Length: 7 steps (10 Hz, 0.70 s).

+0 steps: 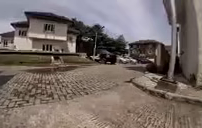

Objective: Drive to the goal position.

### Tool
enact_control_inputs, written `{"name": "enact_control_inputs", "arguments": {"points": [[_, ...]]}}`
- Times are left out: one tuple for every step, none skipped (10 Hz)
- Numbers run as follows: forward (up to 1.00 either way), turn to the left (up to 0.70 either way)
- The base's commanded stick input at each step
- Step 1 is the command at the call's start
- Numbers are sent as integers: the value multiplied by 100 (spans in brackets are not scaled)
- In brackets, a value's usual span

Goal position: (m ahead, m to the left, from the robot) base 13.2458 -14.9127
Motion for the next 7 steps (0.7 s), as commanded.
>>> {"name": "enact_control_inputs", "arguments": {"points": [[50, 0], [50, 0], [50, 0], [50, 0], [50, 0], [50, 0], [50, 0]]}}
